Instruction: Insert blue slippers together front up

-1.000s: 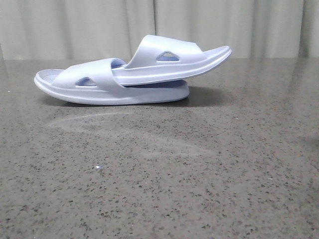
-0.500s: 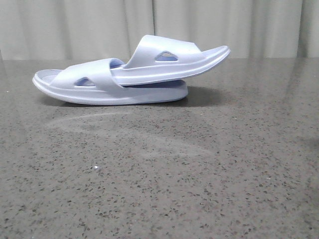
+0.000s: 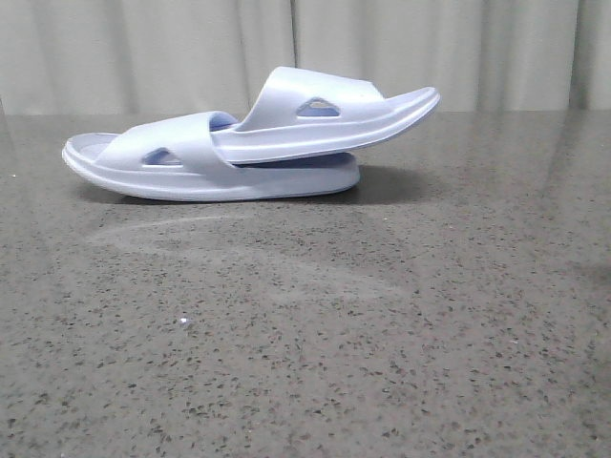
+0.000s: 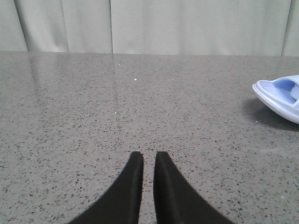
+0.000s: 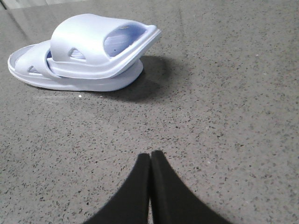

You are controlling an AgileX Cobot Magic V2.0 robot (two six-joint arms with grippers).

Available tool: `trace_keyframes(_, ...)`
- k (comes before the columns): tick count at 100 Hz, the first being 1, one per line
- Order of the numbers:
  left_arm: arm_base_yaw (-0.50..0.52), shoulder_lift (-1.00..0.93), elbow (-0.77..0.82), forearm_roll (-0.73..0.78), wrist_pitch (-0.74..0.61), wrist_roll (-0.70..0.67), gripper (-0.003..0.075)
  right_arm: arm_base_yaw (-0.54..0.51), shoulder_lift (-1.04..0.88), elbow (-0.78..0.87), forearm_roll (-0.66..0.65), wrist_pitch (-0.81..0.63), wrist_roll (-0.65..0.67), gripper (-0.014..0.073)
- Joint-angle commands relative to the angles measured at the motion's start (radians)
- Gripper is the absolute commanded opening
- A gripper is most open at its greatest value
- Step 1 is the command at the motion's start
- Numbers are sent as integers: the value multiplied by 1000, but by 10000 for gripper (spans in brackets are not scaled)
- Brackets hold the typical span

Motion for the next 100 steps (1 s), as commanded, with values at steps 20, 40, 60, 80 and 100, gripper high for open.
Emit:
trace_keyframes(20, 2, 7, 9, -10, -66, -10, 15, 1, -3, -24, 12, -36, -8, -85)
trace_keyframes(40, 2, 7, 9, -10, -66, -10, 15, 1, -17, -24, -118, -93, 15, -85)
trace_keyframes(60, 2, 7, 9, -10, -66, -10, 15, -10, -94, 39, -781, -336, 583, -85)
trace_keyframes(80, 2, 7, 9, -10, -66, -10, 15, -144, -243, 158, -1121, -292, 890, -85)
trace_keyframes(100, 2, 7, 9, -10, -66, -10, 15, -247, -443, 305, -1144, -262, 918, -85)
